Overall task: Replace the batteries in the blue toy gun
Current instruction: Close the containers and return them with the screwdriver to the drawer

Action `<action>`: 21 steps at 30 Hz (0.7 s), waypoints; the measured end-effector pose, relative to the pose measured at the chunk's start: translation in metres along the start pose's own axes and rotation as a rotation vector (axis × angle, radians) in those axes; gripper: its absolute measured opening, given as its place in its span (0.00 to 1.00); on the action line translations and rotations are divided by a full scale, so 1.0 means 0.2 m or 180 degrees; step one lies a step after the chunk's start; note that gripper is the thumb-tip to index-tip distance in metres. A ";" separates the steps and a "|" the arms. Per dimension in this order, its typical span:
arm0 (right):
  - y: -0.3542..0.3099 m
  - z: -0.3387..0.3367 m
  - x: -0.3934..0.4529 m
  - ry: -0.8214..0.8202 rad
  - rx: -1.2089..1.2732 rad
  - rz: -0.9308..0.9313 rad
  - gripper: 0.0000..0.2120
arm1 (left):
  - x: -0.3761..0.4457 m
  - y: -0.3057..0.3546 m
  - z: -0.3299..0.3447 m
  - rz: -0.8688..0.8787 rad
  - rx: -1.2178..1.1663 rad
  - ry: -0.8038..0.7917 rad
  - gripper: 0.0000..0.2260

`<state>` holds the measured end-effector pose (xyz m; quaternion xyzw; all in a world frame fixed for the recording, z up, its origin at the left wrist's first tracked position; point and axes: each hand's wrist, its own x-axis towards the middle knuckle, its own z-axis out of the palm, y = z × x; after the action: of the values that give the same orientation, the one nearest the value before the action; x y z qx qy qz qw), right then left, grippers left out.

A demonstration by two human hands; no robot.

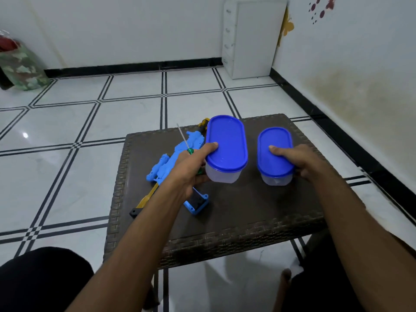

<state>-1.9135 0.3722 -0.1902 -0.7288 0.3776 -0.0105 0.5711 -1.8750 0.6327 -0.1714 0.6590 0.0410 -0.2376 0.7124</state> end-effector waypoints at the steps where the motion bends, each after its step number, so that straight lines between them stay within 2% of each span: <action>1: -0.01 0.01 0.01 -0.0007 0.0039 -0.0029 0.23 | 0.04 0.00 -0.02 -0.0042 0.0013 -0.0013 0.14; 3: -0.04 0.05 0.07 0.0013 0.0082 -0.0065 0.22 | 0.15 0.00 -0.05 -0.0130 0.0008 -0.0053 0.14; 5: -0.06 0.08 0.14 0.0033 0.0255 -0.0159 0.30 | 0.26 0.01 -0.07 -0.0167 -0.0024 -0.0081 0.15; 7: -0.11 0.14 0.26 0.0012 0.0385 -0.0267 0.32 | 0.41 0.07 -0.10 -0.0171 -0.0033 -0.0044 0.13; 13: -0.37 0.26 0.31 -0.0160 0.0820 -0.0363 0.20 | 0.61 0.32 -0.21 -0.0221 -0.0104 0.0159 0.13; 17: -0.72 0.27 0.15 -0.0152 0.0897 -0.0350 0.19 | 0.53 0.68 -0.26 -0.0390 -0.0243 0.0270 0.12; 21: -1.25 0.24 -0.19 -0.0049 0.0918 -0.0307 0.20 | 0.34 1.23 -0.37 -0.0438 -0.0116 0.0141 0.11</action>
<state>-1.7837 0.4485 0.0187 -0.6565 0.3323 -0.0865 0.6716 -1.6987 0.6878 0.0207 0.6466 0.1063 -0.2706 0.7053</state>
